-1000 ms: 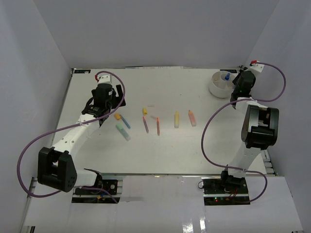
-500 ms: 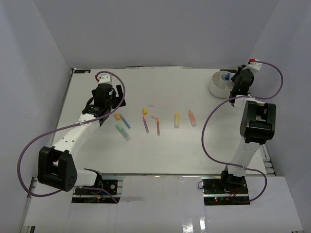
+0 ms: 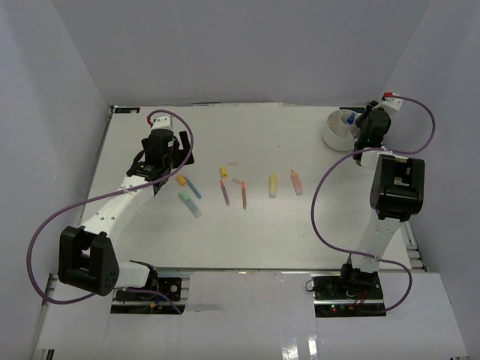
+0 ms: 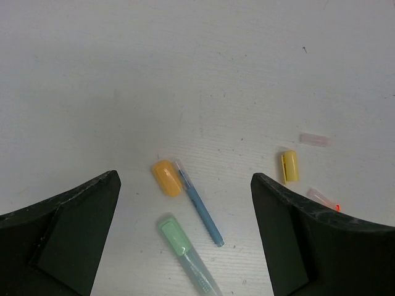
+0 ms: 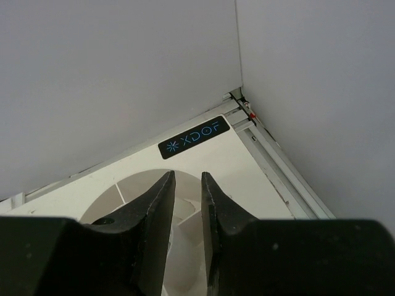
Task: Sort the stationery into containers
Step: Place the pen in the storage box, then pick up the pen from the center of the board.
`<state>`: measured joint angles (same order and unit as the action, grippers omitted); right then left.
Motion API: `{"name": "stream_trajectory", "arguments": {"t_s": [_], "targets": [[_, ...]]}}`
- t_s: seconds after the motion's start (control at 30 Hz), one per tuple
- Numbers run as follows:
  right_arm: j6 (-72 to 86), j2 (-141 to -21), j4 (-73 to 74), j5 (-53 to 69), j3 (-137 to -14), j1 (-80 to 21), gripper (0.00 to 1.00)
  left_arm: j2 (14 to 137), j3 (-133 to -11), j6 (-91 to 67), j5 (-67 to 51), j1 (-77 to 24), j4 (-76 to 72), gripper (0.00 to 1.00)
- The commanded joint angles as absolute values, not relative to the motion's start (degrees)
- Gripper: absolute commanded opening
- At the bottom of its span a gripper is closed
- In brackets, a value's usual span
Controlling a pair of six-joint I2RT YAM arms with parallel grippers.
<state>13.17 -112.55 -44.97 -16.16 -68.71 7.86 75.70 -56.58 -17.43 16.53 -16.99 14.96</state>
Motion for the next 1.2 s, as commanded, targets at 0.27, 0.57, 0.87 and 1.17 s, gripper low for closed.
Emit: {"name": "stream_trajectory", "arguments": {"t_s": [0.27,0.57,0.87,1.17], "targets": [[12.57,-106.18,-47.55,-15.65,-64.35,8.17,0.36,74.01,-56.60,-17.49,17.32,-16.96,14.41,0.98],[14.32,-85.55,-31.06,-15.74,-57.58,5.37,0.56,72.25,-56.95,-21.78,15.91,-17.14,16.60,0.98],[11.52,-72.25,-14.34,-14.95,-52.13,-7.98,0.76,72.16,-55.55,-30.14,11.52,-17.14,29.44,0.98],[11.78,-61.36,-12.22,-10.11,-40.09,-15.20,0.77,76.44,-55.19,-39.90,11.33,-21.79,30.93,0.89]]}}
